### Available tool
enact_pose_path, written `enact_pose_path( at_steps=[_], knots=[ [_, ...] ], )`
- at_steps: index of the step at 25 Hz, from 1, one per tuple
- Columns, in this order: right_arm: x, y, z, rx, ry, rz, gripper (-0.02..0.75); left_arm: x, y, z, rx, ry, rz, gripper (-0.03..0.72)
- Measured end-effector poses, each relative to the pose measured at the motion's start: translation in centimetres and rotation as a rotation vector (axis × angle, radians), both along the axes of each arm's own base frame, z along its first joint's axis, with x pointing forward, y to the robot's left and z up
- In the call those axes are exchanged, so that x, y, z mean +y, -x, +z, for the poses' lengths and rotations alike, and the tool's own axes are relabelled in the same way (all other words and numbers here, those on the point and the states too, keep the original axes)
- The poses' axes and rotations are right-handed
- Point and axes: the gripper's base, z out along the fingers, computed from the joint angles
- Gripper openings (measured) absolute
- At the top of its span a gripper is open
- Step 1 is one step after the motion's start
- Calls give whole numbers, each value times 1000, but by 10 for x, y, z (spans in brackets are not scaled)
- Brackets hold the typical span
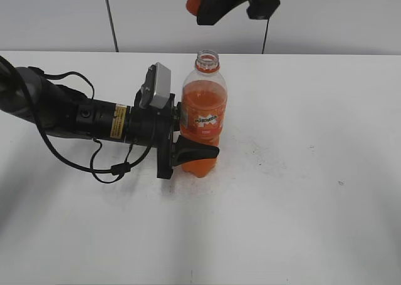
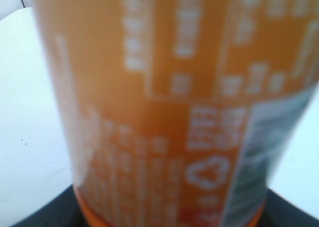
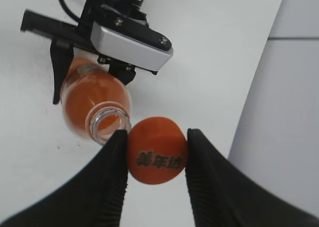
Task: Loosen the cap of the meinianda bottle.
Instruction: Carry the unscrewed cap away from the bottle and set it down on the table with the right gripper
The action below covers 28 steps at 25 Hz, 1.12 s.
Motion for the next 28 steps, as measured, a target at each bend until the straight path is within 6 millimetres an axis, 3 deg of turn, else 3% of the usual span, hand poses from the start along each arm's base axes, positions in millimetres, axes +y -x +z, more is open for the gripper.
enact_pose_path(
  at_steps=[4,12,17,22,28],
  knots=[
    [-3,-2,0,81,-87,-267,272,0,0,0,1,-1,1,384],
    [-25,-20,4,-2,-184,-835,272,0,0,0,11,-1,9,384],
    [-43,-32,3,74,-306,-1067,272,0,-1,0,14,1,20,384],
    [-83,-55,0,234,-447,-1300,272,0,-2,0,15,2,31,384],
    [-146,-79,-9,274,-510,-1543,272,0,-2,0,19,3,35,384]
  ],
)
